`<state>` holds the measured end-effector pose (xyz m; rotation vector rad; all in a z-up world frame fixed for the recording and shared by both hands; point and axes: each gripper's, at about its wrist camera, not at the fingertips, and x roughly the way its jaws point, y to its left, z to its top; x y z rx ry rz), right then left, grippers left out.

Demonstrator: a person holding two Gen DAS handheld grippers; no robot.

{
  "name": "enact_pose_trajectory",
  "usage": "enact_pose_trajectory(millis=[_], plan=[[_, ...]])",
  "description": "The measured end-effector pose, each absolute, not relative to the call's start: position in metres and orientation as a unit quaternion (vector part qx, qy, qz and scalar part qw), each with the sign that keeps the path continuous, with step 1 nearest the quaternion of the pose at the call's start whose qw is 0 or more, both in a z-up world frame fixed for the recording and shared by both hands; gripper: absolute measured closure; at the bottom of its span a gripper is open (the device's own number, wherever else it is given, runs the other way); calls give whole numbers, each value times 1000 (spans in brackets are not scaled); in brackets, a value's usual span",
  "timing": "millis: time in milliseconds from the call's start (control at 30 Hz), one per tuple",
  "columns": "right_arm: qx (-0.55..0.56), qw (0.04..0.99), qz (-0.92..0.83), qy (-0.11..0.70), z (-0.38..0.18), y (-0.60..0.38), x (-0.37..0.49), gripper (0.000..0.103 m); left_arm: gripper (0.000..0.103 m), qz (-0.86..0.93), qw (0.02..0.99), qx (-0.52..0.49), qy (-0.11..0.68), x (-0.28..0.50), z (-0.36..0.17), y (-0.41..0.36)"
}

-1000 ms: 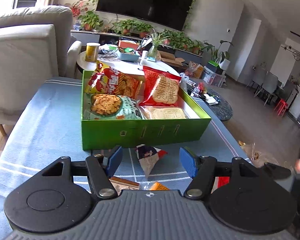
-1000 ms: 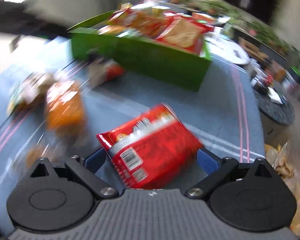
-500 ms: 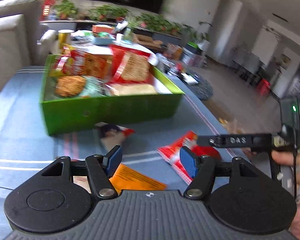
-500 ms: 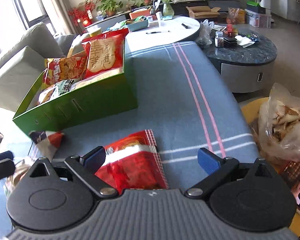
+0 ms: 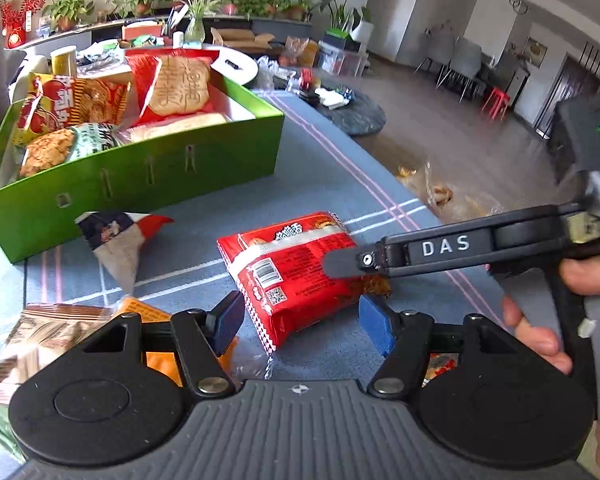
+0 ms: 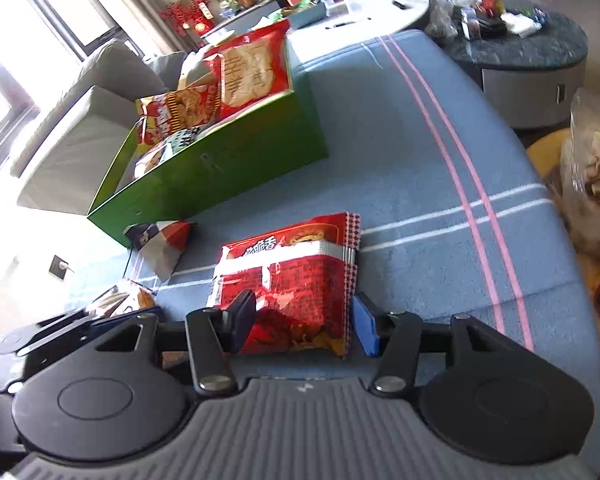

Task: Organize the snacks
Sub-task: 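Carry the red snack bag over the green box with the right gripper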

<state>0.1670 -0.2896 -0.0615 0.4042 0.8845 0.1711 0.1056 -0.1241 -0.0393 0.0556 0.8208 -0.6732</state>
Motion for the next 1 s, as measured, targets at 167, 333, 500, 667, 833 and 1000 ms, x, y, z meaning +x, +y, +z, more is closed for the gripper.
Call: enact_pose_trajectory(millis=[167, 333, 500, 667, 833, 1000], plan=[[184, 891, 65, 409, -57, -293, 171, 10, 43, -313, 857, 36, 407, 114, -45, -132], [187, 885, 76, 418, -63, -292, 179, 10, 44, -304, 854, 31, 421, 123, -53, -137], [181, 880, 103, 427, -66, -283, 180, 14, 56, -311, 853, 18, 420, 124, -55, -137], [167, 896, 114, 396, -44, -274, 171, 15, 56, -317, 869, 20, 379, 113, -34, -135], [166, 912, 127, 353, -13, -274, 171, 15, 56, -317, 890, 20, 328, 114, 0, -126], [183, 918, 140, 323, 11, -271, 197, 15, 56, -301, 907, 17, 295, 140, 28, -121]])
